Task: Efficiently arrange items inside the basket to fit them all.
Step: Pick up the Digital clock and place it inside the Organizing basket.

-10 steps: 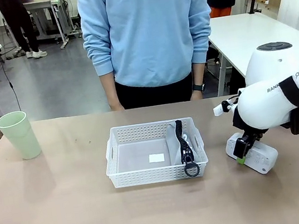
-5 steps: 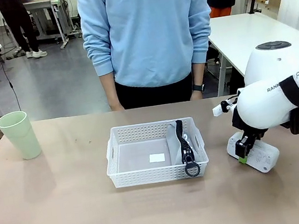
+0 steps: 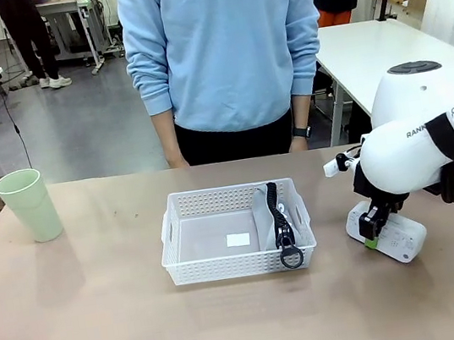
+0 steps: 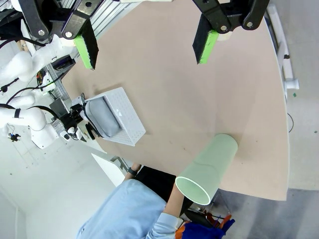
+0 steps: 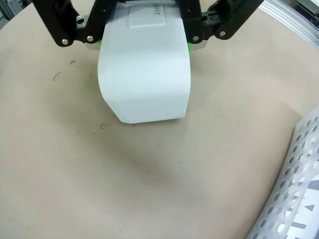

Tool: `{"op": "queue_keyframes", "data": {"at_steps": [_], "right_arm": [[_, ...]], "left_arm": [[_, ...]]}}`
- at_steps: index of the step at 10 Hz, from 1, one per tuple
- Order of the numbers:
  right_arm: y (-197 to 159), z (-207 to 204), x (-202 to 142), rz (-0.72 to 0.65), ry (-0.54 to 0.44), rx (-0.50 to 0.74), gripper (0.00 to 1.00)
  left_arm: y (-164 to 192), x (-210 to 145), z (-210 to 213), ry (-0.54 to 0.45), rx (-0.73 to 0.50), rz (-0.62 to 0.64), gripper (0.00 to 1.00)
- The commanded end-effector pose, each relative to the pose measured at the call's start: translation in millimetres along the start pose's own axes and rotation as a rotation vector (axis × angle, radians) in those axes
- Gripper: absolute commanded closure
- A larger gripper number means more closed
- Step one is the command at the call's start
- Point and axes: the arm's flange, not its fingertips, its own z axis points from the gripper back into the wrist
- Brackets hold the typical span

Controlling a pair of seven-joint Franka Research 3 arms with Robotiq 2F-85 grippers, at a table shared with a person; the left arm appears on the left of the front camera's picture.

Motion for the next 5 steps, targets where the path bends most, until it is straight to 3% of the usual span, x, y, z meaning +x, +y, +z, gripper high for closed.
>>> {"op": "queue_keyframes", "data": {"at_steps": [1,3,5], "right_arm": [[6.2,16.4,-18.3,-0.058,0.028,-0.041,1.00],[17.0,91.0,-32.0,-0.172,0.034,-0.049,1.00],[32.5,166.1,-51.1,-0.395,0.071,-0.086,1.00]], "left_arm": [[-1.0,1.9,-0.2,-0.022,-0.010,-0.017,0.00],[-1.0,1.9,-0.2,-0.022,-0.010,-0.017,0.00],[-1.0,1.9,-0.2,-0.022,-0.010,-0.017,0.00]]}}
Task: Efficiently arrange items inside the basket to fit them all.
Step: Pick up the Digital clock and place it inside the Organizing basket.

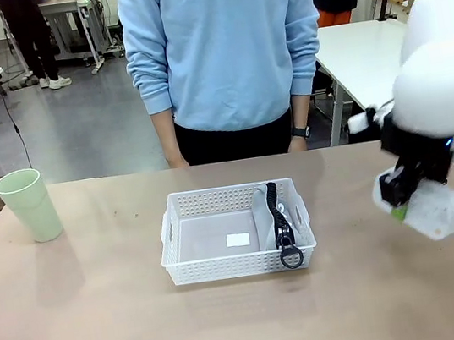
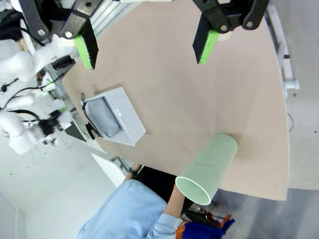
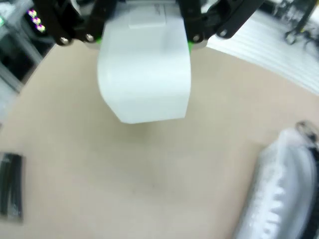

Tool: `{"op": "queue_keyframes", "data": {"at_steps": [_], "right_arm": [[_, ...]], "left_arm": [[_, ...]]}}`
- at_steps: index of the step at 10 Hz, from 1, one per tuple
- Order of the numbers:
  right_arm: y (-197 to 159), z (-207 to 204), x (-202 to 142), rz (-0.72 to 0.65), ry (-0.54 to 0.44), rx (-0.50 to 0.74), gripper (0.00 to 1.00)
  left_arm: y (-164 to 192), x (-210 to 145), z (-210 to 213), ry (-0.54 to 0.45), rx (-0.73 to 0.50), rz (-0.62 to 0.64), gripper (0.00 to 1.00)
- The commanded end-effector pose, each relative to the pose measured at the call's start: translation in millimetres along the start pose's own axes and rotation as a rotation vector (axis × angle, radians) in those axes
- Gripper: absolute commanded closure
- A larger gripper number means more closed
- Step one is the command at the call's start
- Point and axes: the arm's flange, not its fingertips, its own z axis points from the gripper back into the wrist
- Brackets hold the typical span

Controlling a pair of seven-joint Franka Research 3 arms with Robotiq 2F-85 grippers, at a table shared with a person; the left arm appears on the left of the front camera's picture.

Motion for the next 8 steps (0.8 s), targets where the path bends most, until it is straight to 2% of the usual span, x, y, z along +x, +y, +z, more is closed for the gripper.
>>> {"op": "queue_keyframes", "data": {"at_steps": [1,3,4,5,8], "right_arm": [[8.7,60.5,-19.1,-0.223,0.005,-0.075,1.00],[8.3,81.7,-31.7,-0.381,-0.099,-0.054,1.00],[0.6,79.1,-25.2,-0.468,-0.145,-0.015,0.93],[8.6,88.7,-39.3,-0.295,-0.070,-0.043,0.93],[8.6,88.7,-39.3,-0.295,-0.070,-0.043,0.93]], "left_arm": [[-0.9,1.9,-0.4,-0.022,-0.010,-0.016,0.00],[-0.9,1.9,-0.4,-0.022,-0.010,-0.016,0.00],[-0.9,1.9,-0.4,-0.022,-0.010,-0.016,0.00],[-0.9,1.9,-0.4,-0.022,-0.010,-0.016,0.00],[-0.9,1.9,-0.4,-0.022,-0.010,-0.016,0.00]]}}
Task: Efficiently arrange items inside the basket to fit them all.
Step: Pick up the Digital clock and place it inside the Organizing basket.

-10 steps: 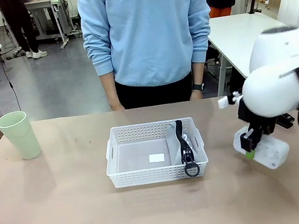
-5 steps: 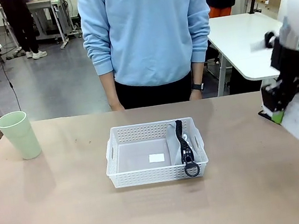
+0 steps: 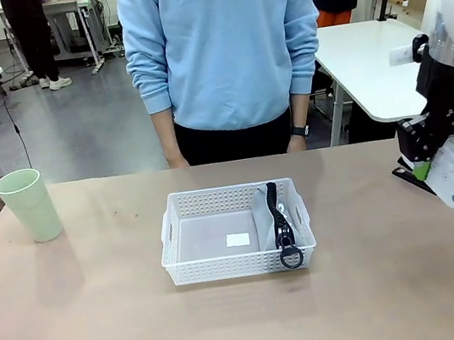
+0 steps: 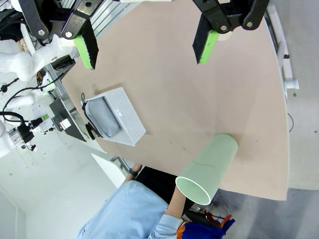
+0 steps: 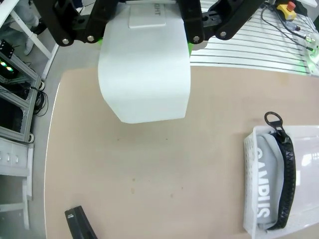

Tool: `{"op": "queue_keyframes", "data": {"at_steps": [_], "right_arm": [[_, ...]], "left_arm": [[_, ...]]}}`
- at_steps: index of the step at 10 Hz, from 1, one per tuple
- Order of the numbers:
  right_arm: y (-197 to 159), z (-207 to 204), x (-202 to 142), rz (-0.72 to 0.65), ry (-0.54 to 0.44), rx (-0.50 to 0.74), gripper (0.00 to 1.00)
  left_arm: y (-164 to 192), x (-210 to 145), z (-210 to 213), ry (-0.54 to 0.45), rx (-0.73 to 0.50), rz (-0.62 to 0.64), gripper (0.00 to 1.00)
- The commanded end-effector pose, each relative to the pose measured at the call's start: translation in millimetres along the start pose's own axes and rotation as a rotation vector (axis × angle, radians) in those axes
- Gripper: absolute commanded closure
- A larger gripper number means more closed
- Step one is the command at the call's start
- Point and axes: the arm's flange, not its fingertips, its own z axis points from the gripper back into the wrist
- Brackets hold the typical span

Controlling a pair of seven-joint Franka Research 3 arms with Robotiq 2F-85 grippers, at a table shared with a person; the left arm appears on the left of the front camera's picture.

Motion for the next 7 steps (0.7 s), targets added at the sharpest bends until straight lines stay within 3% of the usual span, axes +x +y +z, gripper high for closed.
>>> {"op": "queue_keyframes", "data": {"at_steps": [1,2,4,7], "right_arm": [[-1.5,0.6,0.8,-0.016,-0.005,0.002,0.48],[3.4,-1.3,7.3,-0.042,0.017,0.002,0.48],[42.2,9.6,24.8,-0.009,-0.039,0.008,0.48],[131.0,11.3,42.5,0.105,-0.033,0.021,0.48]], "left_arm": [[-0.9,2.0,-0.4,-0.022,-0.010,-0.016,0.00],[-0.9,2.0,-0.4,-0.022,-0.010,-0.016,0.00],[-0.9,2.0,-0.4,-0.022,-0.010,-0.016,0.00],[-0.9,2.0,-0.4,-0.022,-0.010,-0.016,0.00]]}}
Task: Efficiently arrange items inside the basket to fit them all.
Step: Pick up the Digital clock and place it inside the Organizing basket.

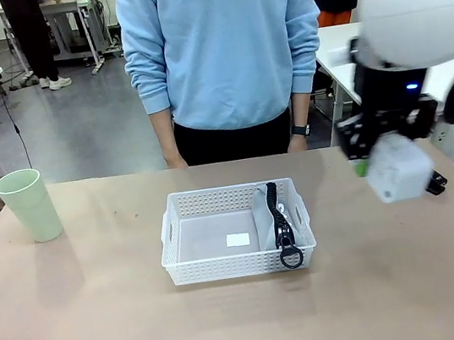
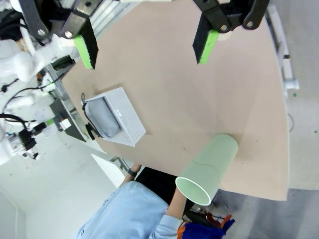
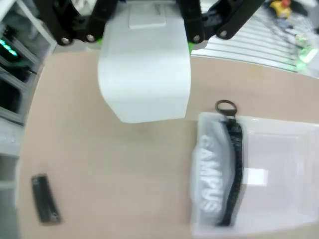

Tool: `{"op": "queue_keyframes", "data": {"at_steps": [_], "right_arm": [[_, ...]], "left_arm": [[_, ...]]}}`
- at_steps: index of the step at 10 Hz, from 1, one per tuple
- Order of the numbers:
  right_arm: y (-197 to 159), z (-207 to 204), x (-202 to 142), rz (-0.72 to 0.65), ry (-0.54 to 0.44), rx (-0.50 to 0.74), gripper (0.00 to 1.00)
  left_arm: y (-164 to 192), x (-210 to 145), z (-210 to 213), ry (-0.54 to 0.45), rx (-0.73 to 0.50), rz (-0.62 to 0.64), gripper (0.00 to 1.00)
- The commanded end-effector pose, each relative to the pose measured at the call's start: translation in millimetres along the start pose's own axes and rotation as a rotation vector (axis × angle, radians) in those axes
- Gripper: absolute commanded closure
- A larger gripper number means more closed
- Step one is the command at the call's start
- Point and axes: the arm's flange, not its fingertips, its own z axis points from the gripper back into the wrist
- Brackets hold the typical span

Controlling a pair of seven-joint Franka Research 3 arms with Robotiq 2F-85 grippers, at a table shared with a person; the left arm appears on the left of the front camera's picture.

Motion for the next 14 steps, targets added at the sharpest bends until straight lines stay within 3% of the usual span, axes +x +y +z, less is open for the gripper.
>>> {"op": "queue_keyframes", "data": {"at_steps": [1,4,7,8,10,11,12,14], "right_arm": [[54.1,-1.4,22.0,0.059,-0.002,0.025,0.48],[144.3,-22.7,35.3,0.233,-0.047,-0.007,0.48],[191.5,-64.2,60.7,0.351,-0.029,0.055,0.48],[189.3,-69.3,64.9,0.374,0.012,0.070,0.48],[182.5,-62.5,44.5,0.337,-0.025,0.048,0.48],[190.6,-82.4,57.4,0.350,0.011,0.066,0.48],[181.5,-78.0,61.4,0.431,-0.050,0.035,0.48],[187.4,-92.5,81.5,0.502,-0.053,0.034,0.48]], "left_arm": [[-1.2,2.2,-0.2,-0.023,-0.010,-0.016,0.00],[-1.2,2.2,-0.2,-0.023,-0.010,-0.016,0.00],[-1.2,2.2,-0.2,-0.023,-0.010,-0.016,0.00],[-1.2,2.2,-0.2,-0.023,-0.010,-0.016,0.00],[-1.2,2.2,-0.2,-0.023,-0.010,-0.016,0.00],[-1.2,2.2,-0.2,-0.023,-0.010,-0.016,0.00],[-1.2,2.2,-0.2,-0.023,-0.010,-0.016,0.00],[-1.2,2.2,-0.2,-0.023,-0.010,-0.016,0.00]]}}
